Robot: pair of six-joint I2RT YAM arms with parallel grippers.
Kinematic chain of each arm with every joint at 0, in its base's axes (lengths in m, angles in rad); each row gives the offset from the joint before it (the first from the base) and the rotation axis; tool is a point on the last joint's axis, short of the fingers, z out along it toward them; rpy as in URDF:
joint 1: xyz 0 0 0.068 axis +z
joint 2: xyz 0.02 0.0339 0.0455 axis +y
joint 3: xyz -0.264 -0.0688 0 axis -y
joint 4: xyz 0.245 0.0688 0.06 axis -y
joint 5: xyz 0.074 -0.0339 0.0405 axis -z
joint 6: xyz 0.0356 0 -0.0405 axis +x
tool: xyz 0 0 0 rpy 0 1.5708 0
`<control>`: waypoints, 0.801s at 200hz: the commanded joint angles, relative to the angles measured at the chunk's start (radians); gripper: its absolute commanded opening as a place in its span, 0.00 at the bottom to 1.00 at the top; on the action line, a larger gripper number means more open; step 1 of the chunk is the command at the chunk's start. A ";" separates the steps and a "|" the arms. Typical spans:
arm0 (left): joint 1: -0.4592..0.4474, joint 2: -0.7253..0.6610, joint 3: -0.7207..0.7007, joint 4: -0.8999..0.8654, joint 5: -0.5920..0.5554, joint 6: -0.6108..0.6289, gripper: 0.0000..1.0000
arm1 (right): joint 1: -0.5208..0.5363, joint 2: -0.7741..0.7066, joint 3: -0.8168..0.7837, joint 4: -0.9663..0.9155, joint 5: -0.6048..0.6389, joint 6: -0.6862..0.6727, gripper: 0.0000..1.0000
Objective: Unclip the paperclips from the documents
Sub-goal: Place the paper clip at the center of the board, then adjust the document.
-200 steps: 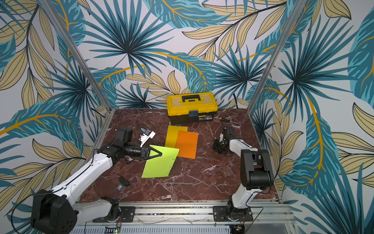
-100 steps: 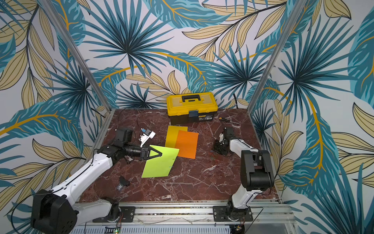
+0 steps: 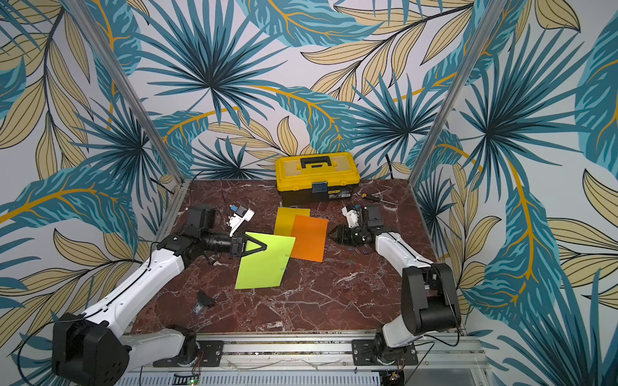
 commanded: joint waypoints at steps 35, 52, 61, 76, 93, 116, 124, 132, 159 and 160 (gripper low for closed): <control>0.022 0.035 0.045 0.195 0.062 -0.092 0.00 | 0.094 -0.109 -0.022 0.255 -0.355 -0.042 0.64; 0.023 0.045 0.053 0.225 0.068 -0.107 0.00 | 0.114 -0.128 -0.004 0.258 -0.403 -0.049 0.67; 0.024 0.053 0.055 0.244 0.073 -0.116 0.00 | 0.123 -0.137 0.000 0.263 -0.421 -0.052 0.68; 0.024 0.068 0.062 0.273 0.083 -0.134 0.00 | 0.134 -0.147 0.003 0.277 -0.441 -0.051 0.70; 0.024 0.087 0.073 0.304 0.094 -0.152 0.00 | 0.147 -0.153 0.003 0.292 -0.452 -0.052 0.72; 0.023 0.109 0.079 0.363 0.109 -0.193 0.00 | 0.160 -0.145 0.011 0.318 -0.469 -0.048 0.73; 0.022 0.117 0.083 0.366 0.114 -0.196 0.00 | 0.166 -0.140 0.018 0.321 -0.471 -0.049 0.73; 0.022 0.122 0.088 0.366 0.119 -0.196 0.00 | 0.171 -0.134 0.027 0.321 -0.474 -0.052 0.73; 0.020 0.129 0.093 0.366 0.127 -0.200 0.00 | 0.194 -0.099 0.062 0.325 -0.487 -0.059 0.74; 0.020 0.129 0.093 0.366 0.127 -0.200 0.00 | 0.195 -0.098 0.063 0.325 -0.488 -0.058 0.74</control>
